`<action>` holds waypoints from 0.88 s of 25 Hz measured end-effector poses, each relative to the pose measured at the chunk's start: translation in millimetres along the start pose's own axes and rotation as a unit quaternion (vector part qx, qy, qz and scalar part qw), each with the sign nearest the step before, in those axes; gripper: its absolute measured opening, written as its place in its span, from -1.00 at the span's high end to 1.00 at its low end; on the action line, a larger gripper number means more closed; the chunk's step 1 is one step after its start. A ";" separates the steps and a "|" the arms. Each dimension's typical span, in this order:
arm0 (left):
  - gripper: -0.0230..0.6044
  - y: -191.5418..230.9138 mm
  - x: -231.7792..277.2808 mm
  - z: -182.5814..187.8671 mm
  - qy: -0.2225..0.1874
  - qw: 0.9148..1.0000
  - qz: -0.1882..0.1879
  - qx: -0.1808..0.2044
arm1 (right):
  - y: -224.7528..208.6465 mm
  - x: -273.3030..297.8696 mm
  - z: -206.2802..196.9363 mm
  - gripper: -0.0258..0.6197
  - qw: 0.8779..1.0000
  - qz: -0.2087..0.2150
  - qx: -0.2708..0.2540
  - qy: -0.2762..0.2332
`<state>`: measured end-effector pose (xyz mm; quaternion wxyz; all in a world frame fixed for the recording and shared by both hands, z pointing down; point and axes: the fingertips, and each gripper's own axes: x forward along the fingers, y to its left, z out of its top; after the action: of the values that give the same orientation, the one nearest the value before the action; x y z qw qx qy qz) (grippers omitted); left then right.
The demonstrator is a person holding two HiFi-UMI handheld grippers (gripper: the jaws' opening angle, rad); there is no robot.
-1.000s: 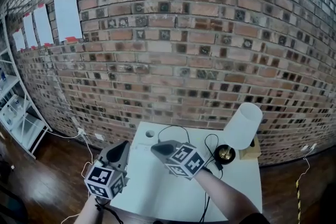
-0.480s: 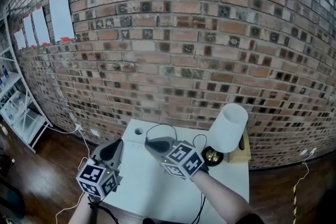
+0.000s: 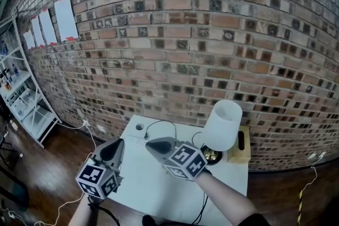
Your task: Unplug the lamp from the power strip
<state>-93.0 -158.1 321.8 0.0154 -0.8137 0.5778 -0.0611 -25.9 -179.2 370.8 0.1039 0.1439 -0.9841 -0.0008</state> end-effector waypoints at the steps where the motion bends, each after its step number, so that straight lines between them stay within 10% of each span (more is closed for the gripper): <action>1: 0.88 -4.4 -1.7 0.0 0.002 1.000 0.002 0.001 | 1.7 -4.4 0.7 0.94 1.000 0.003 0.000 -0.004; 22: 0.88 -44.1 -60.5 -15.6 0.033 0.998 0.060 0.006 | 47.0 -35.6 -7.2 0.94 0.997 0.058 0.012 -0.046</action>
<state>-73.1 -85.7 336.5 0.0051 -0.7753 0.6251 -0.0903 -4.4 -123.8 372.1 0.0565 0.0874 -0.9945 0.0105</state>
